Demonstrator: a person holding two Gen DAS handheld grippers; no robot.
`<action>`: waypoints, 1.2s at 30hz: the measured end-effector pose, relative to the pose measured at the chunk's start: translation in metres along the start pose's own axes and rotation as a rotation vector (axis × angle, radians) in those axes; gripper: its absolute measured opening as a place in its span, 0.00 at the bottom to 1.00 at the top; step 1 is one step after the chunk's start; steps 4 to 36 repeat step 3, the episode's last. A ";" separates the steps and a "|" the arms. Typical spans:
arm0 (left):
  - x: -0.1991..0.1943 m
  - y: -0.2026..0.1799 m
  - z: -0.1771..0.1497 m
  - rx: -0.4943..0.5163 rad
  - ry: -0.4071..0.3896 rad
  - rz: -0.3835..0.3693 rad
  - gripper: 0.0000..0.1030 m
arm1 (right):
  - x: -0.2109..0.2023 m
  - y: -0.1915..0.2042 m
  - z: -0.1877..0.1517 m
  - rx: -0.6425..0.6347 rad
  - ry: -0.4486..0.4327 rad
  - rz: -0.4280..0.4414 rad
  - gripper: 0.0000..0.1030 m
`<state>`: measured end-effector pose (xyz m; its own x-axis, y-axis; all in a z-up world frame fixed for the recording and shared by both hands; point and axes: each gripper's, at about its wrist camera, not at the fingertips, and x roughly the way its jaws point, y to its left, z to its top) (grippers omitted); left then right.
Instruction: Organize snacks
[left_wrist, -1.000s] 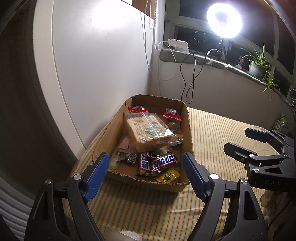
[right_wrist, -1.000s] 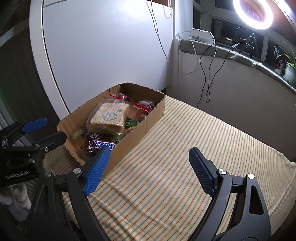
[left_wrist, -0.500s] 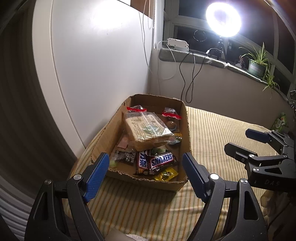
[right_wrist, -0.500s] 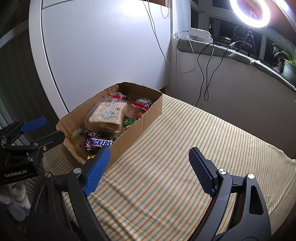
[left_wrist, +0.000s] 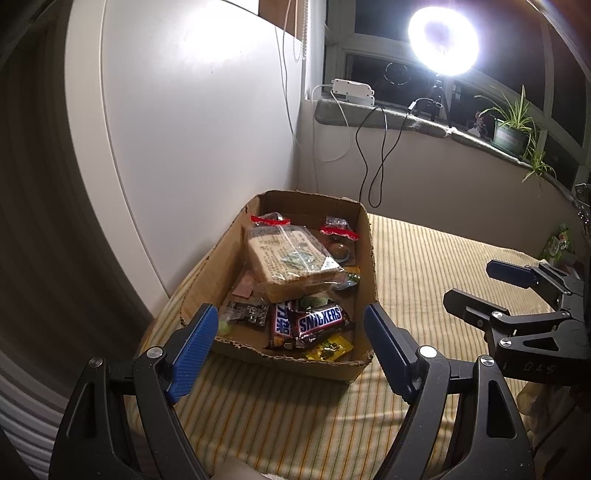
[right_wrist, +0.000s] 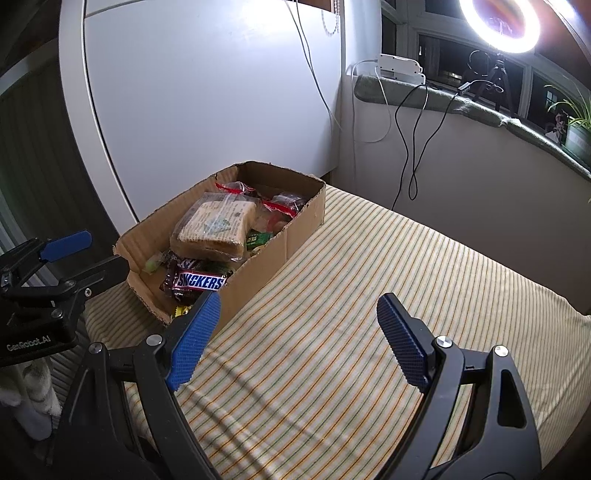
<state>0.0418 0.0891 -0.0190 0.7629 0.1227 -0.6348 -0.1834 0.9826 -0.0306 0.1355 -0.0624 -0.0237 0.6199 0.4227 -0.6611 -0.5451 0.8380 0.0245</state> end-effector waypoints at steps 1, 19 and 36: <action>0.000 0.000 0.000 0.002 0.001 0.001 0.79 | 0.000 0.000 0.000 -0.002 0.001 -0.002 0.86; 0.001 -0.001 -0.001 0.002 0.007 0.003 0.79 | 0.001 0.000 -0.001 -0.002 0.002 -0.006 0.86; 0.001 -0.001 -0.001 0.002 0.007 0.003 0.79 | 0.001 0.000 -0.001 -0.002 0.002 -0.006 0.86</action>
